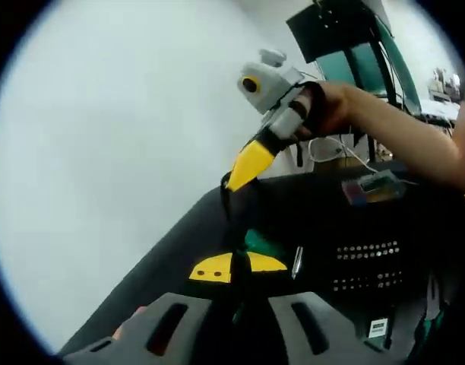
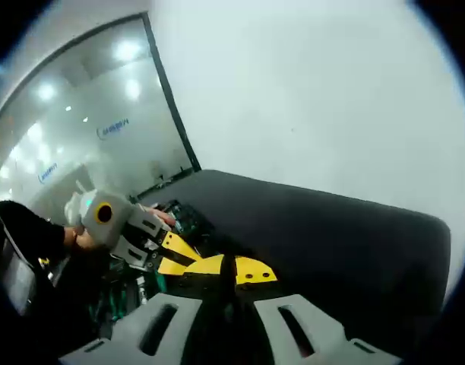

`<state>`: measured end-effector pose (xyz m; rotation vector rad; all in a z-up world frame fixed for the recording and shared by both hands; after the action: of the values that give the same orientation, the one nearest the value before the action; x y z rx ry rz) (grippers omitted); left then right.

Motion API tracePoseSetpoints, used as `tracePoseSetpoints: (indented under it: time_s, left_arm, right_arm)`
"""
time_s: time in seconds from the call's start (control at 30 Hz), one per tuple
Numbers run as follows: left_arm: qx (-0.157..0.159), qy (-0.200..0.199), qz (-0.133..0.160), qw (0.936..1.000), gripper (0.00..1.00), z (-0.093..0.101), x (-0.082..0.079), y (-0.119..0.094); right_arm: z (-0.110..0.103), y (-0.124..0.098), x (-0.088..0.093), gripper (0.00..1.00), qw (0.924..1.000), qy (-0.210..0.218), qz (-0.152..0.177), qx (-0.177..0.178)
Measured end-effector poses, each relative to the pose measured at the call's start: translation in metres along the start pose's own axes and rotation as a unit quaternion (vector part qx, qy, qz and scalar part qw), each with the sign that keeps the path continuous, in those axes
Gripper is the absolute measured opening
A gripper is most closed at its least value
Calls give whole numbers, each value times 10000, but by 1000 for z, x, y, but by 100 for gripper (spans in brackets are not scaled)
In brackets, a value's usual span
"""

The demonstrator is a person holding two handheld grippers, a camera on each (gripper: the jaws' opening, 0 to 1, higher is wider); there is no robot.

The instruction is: Pick up the tools and put them into their designated positions in the toolbox.

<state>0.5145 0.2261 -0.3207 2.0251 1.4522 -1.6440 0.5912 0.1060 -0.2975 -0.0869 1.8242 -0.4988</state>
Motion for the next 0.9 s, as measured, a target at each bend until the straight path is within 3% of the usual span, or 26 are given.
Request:
tracePoseSetpoints:
  time_s: [0.1, 0.2, 0.27, 0.3, 0.37, 0.4, 0.43, 0.47, 0.5, 0.53, 0.57, 0.6, 0.63, 0.67, 0.73, 0.77, 0.83, 0.87, 0.9]
  left_arm:
    - [66, -19, -98, 9999, 1, 3, 1, 6]
    - [192, -239, -261, 9992, 1, 4, 3, 13]
    - [218, -4, -329, 9992, 1, 5, 1, 15]
    - [227, 67, -316, 9992, 1, 5, -1, 16]
    - [544, 526, -44, 9971, 1, 14, -14, 22]
    - [539, 683, 22, 9962, 1, 18, -20, 27]
    - [503, 726, -54, 9961, 1, 20, -22, 32]
    - [515, 1115, -196, 9922, 1, 23, -23, 41]
    - [485, 1276, -240, 9903, 0, 23, -22, 44]
    - [418, 1706, -665, 9822, 0, 20, -14, 53]
    - [133, 1638, -981, 9815, 0, 12, -5, 51]
    - [274, 1396, -384, 9891, 0, 10, -11, 65]
    - [342, 999, -445, 9934, 0, 8, -9, 67]
    - [329, 841, -500, 9947, 0, 4, -9, 70]
    - [349, 966, -541, 9932, 0, 0, -12, 61]
    - [358, 1154, -567, 9911, 0, -3, -8, 62]
    - [401, 1789, -726, 9804, 0, -14, 2, 59]
    - [425, 1995, -853, 9753, 0, -19, 8, 56]
    - [445, 1969, -1009, 9742, 0, -25, 15, 52]
  right_arm:
    - [-5, 10, 10, 7, 9971, -616, -444, -26]
    - [8, -8, 16, 12, 9919, -876, -778, 488]
    - [24, -26, 15, 12, 9828, -1492, -744, 788]
    - [33, -33, 16, 14, 9755, -1777, -877, 953]
    - [40, -39, 17, 17, 9690, -1851, -1213, 1099]
    - [38, -41, 16, 17, 9688, -1760, -1199, 1266]
    - [40, -40, 12, 17, 9702, -1664, -1103, 1370]
    - [41, -39, 9, 17, 9724, -1535, -1008, 1439]
    - [40, -37, 8, 17, 9751, -1401, -944, 1440]
    - [39, -34, 10, 17, 9753, -1422, -1009, 1356]
    - [47, -29, 6, 17, 9722, -1643, -1168, 1191]
    - [48, -26, 10, 17, 9619, -2098, -1363, 1102]
    - [46, -23, 17, 17, 9529, -2410, -1566, 971]
    - [47, -22, 19, 17, 9513, -2444, -1629, 935]
    - [39, -20, 26, 17, 9532, -2402, -1589, 925]
    - [39, -17, 26, 17, 9538, -2400, -1578, 879]
    - [33, -13, 29, 17, 9534, -2470, -1589, 693]
    - [30, -10, 33, 18, 9493, -2587, -1682, 604]
    - [27, -8, 37, 18, 9459, -2661, -1766, 566]
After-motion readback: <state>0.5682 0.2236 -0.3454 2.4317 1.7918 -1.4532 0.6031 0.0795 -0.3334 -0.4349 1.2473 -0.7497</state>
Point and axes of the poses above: the point that each gripper's makers call its tool centre point, and the gripper's own axes: y roughly forward along the fingers, z roughly to its right, x roughly out of its underside, the point moved 8 cm from there along -y, roughly backward along the fingers, and after that the axes turned 7 degrees about x, right-handed, at the moved point
